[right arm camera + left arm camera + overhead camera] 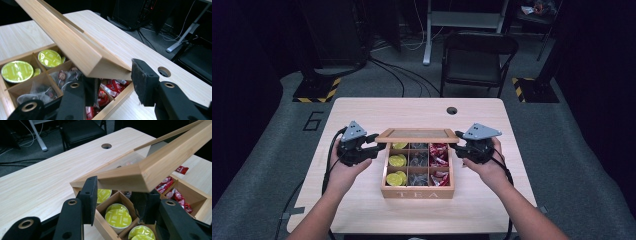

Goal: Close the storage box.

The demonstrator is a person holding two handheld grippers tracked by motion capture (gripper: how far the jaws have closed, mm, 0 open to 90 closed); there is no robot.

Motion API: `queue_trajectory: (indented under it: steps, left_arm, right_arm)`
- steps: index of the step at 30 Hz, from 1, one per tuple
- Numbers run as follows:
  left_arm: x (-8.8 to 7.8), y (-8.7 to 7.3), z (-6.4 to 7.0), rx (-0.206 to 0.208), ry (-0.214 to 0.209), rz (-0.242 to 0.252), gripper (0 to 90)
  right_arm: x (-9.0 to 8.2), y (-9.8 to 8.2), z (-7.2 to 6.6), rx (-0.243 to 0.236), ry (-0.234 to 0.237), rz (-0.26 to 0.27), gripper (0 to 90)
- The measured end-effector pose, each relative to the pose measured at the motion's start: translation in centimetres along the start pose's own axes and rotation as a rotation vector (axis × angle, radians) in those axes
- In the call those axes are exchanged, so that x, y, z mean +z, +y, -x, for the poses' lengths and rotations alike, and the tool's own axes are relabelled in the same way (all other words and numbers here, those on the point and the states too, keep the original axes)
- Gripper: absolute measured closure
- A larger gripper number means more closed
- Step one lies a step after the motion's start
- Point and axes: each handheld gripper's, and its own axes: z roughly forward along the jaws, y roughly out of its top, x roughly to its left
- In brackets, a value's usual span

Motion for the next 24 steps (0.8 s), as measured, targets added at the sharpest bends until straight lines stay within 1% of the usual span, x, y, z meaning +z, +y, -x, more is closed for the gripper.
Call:
queue_trajectory:
  steps: [3,4,8,13,14,15,17,19,21,23,24]
  left_arm:
    - [-0.1,-0.4,0.4,0.001,0.009,-0.008,56.8]
    - [-0.2,-0.5,0.4,0.001,0.005,-0.012,56.8]
    - [-0.1,-1.2,0.7,-0.025,0.005,-0.001,56.5]
    - [-0.2,-1.6,0.9,-0.027,0.004,-0.009,56.5]
    - [-0.2,-1.8,1.0,-0.024,0.009,-0.008,56.5]
    - [-0.2,-1.8,1.0,-0.023,0.008,-0.011,56.5]
    - [-0.2,-2.0,1.1,-0.025,0.002,-0.018,56.4]
    - [-0.2,-2.2,1.1,-0.027,0.001,-0.014,56.4]
    - [-0.1,-2.4,1.1,-0.030,-0.002,-0.013,56.4]
    - [-0.2,-2.5,1.2,-0.026,-0.004,-0.018,56.5]
    - [-0.2,-2.6,1.2,-0.025,-0.002,-0.018,56.5]
  right_arm:
    - [-0.1,-0.4,-0.4,-0.008,-0.006,-0.001,57.1]
    - [-0.1,-0.6,-0.5,-0.010,-0.005,-0.002,57.0]
    - [-0.2,-1.1,-0.7,-0.005,-0.004,0.003,57.2]
    - [-0.2,-1.7,-0.8,0.015,0.007,0.005,57.1]
    - [-0.2,-1.8,-0.8,0.018,0.012,0.004,56.9]
    - [-0.2,-2.0,-0.8,0.035,0.014,0.005,56.5]
    - [-0.2,-2.2,-0.8,0.037,0.020,0.007,56.1]
    - [-0.2,-2.5,-0.9,0.052,0.022,0.001,56.1]
    - [-0.2,-2.9,-1.0,0.054,0.029,-0.006,55.8]
    - [-0.3,-3.2,-1.1,0.071,0.031,-0.012,54.9]
    - [-0.3,-3.3,-1.2,0.064,0.034,-0.014,54.5]
